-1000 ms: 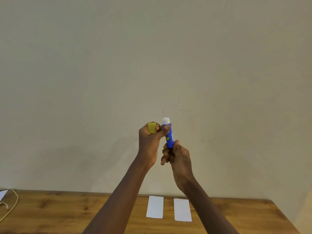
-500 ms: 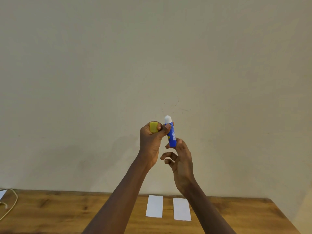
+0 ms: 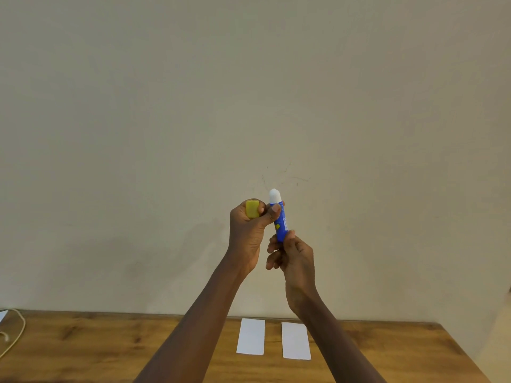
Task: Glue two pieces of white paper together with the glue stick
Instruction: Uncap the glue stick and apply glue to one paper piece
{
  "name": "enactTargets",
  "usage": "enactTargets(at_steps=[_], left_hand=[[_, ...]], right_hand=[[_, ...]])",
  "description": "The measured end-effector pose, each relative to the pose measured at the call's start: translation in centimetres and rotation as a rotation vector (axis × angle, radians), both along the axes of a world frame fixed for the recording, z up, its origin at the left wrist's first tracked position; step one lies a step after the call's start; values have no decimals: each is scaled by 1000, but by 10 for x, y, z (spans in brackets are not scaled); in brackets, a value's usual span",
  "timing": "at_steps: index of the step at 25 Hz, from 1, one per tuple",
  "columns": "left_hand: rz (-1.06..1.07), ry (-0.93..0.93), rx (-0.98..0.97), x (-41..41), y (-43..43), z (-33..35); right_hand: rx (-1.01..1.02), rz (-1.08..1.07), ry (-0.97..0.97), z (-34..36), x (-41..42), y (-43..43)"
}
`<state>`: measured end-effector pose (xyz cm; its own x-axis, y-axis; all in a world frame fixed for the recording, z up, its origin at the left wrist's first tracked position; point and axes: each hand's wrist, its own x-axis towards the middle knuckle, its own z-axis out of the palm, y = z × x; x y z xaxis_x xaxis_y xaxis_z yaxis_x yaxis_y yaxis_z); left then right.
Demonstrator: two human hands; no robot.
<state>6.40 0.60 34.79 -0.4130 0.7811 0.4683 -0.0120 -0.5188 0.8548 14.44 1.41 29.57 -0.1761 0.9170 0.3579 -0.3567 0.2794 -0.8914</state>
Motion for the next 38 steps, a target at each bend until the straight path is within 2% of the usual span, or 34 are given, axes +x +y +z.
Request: enactTargets(at_steps=[9,13,16,20,23,28,32,38], left_hand=[[31,3,3,-2,3,1],[-9,-13,5,-1,5,0],[3,-9,1,0,6,-1],[-44,2,12,-1,6,-3],[-22,16,-9,3,7,-2],[10,26,2,1,8,0],[2,7,1,2,8,-2],[22,27,-3,2,7,-2]], right_hand=[[-7,-17,-2,3,0,1],[52,-53,-44,2,-1,1],[8,-34,-19,2,1,3],[42,-35,-97,3,1,2],[-6,33,-43,-2,0,1],[15,-67,-20,-2,2,4],[-107,22,51,1,3,4],[-65,-28,7,-1,3,5]])
